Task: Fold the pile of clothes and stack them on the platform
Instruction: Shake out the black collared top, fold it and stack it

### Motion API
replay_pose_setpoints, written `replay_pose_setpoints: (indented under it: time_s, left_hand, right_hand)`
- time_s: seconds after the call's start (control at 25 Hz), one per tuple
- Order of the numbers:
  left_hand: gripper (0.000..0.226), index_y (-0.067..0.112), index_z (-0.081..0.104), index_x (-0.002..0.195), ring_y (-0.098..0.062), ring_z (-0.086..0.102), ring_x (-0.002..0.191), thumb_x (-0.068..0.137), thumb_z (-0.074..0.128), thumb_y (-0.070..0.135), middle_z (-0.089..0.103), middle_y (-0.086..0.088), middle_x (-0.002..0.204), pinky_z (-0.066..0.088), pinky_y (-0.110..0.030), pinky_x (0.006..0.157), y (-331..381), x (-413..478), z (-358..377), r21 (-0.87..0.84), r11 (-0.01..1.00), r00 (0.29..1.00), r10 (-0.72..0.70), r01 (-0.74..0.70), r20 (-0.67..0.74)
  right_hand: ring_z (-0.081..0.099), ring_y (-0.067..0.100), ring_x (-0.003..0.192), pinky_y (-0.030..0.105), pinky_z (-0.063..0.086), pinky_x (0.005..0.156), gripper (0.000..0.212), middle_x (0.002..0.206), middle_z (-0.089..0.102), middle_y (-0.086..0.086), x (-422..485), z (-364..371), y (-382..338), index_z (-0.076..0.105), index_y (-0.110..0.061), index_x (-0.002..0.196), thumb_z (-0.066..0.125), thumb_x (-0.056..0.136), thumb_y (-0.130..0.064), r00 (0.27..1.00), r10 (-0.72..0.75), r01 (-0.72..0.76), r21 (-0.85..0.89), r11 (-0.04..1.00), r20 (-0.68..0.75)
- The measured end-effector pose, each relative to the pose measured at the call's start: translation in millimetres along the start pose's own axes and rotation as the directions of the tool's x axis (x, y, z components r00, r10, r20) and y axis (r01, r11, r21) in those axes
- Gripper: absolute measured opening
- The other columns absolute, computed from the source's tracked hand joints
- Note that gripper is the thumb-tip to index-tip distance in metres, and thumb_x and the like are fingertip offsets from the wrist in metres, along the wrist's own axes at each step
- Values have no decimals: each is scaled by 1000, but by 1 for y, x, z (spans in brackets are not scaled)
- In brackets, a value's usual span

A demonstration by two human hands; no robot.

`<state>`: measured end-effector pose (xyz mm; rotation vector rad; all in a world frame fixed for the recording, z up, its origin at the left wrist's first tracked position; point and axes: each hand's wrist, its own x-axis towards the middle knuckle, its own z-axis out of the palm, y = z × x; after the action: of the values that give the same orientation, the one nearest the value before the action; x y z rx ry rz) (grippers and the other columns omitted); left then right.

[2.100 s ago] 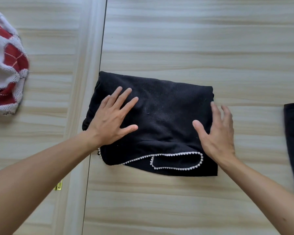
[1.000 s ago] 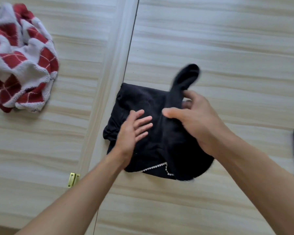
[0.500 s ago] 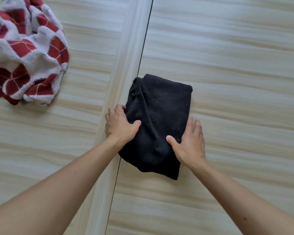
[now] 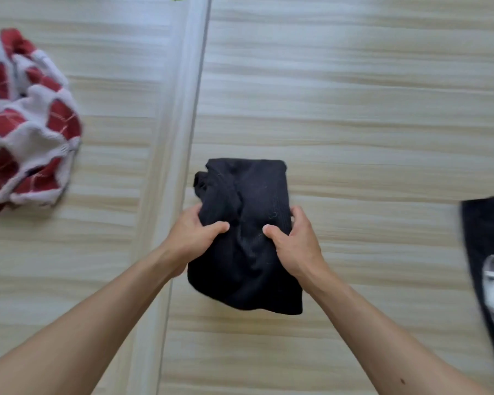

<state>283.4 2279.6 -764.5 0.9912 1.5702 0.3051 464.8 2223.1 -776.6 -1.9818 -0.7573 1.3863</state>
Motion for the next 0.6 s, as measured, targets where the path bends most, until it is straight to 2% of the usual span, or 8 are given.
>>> replay_pose_setpoints:
  time_s: [0.08, 0.24, 0.32, 0.44, 0.52, 0.6]
  left_hand:
    - [33, 27, 65, 119, -4, 74, 92, 93, 67, 7, 78, 11, 103, 58, -17, 72, 20, -30, 29, -61, 997, 998, 43, -40, 55]
    - [37, 29, 64, 120, -4, 74, 95, 96, 61, 2, 77, 14, 107, 57, -14, 67, 66, -89, 131, -174, 981, 974, 119, -85, 193]
    - [37, 33, 63, 119, -3, 73, 95, 96, 62, 3, 77, 15, 107, 57, -15, 68, 86, -113, 191, -186, 977, 952, 149, -100, 269]
    - [39, 32, 61, 122, -2, 72, 100, 95, 63, 5, 75, 14, 112, 58, -19, 78, 112, -144, 297, -174, 975, 906, 195, -138, 376]
    - [42, 31, 58, 126, -2, 70, 104, 96, 62, 3, 74, 14, 115, 58, -21, 84, 125, -159, 361, -212, 963, 869, 247, -169, 428]
    - [43, 31, 57, 126, -2, 70, 105, 96, 61, 1, 74, 18, 112, 57, -19, 83, 133, -173, 419, -266, 953, 847, 258, -144, 465]
  right_hand:
    - [72, 12, 86, 43, 60, 81, 36, 98, 73, -7, -16, -45, -1, 54, -33, 108, 68, 76, -26, 999, -38, 39, 41, 998, -22]
    - [71, 11, 79, 30, 57, 70, 34, 92, 74, -2, -59, -175, 17, 53, -26, 107, 68, 82, -9, 988, -85, 93, 59, 994, -128]
    - [71, 11, 85, 33, 57, 75, 34, 96, 73, -4, -78, -243, 33, 54, -28, 106, 69, 82, -8, 968, -94, 103, 28, 994, -231]
    - [71, 10, 95, 36, 58, 84, 39, 103, 73, -7, -112, -356, 59, 57, -28, 112, 71, 85, -4, 923, -76, 84, 6, 996, -377]
    - [72, 13, 94, 40, 59, 83, 39, 103, 74, -4, -125, -420, 77, 56, -29, 112, 70, 86, -3, 893, -67, 74, -2, 997, -444]
    - [73, 14, 89, 43, 60, 79, 37, 98, 75, -2, -128, -474, 99, 56, -31, 107, 70, 87, -3, 865, -42, 50, 2, 999, -500]
